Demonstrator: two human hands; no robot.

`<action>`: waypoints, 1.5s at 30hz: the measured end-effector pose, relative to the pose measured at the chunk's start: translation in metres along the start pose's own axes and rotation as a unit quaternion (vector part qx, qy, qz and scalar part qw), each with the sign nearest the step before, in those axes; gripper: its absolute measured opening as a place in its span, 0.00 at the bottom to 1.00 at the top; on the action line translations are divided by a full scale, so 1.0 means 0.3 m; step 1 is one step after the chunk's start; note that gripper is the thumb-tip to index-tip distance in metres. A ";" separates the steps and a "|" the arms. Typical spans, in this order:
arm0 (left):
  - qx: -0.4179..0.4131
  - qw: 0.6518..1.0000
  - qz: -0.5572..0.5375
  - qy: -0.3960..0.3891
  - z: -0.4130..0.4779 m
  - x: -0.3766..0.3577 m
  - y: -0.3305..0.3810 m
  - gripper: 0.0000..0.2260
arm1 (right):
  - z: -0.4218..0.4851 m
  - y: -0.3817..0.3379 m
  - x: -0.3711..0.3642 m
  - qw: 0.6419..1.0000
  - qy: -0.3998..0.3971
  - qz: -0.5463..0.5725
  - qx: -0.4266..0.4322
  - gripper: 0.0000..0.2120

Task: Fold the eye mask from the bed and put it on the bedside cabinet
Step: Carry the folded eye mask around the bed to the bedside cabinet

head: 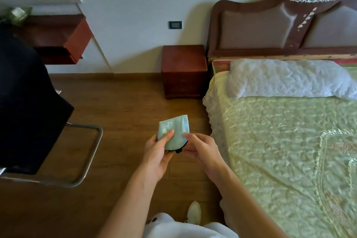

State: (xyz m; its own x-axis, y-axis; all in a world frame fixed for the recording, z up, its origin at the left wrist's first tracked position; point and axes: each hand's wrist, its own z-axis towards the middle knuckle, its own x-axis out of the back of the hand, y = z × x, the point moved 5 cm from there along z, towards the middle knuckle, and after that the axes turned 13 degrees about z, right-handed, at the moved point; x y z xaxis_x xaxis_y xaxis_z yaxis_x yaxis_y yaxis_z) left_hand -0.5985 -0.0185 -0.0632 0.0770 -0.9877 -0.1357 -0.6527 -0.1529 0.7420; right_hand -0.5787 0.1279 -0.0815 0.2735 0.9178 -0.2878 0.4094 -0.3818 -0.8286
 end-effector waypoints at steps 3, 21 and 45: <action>-0.003 1.000 0.006 -0.006 0.078 -0.095 0.080 0.12 | 0.113 -0.078 0.044 1.000 -0.001 0.004 -0.004 0.25; 0.019 0.999 0.010 -0.040 0.747 -0.343 0.522 0.08 | 0.862 -0.418 0.026 0.999 0.033 -0.001 -0.012 0.16; 0.019 0.999 0.017 -0.036 1.656 -0.539 1.225 0.09 | 1.895 -0.909 -0.169 0.998 0.043 0.029 -0.023 0.18</action>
State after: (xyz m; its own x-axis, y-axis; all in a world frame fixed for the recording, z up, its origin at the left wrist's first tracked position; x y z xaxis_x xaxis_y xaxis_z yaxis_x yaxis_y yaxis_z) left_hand -1.2251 0.1007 -0.0947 0.0013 -0.9874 -0.1584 -0.6818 -0.1168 0.7221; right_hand -1.1991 0.2472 -0.1138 0.3702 0.8822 -0.2909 0.4297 -0.4402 -0.7884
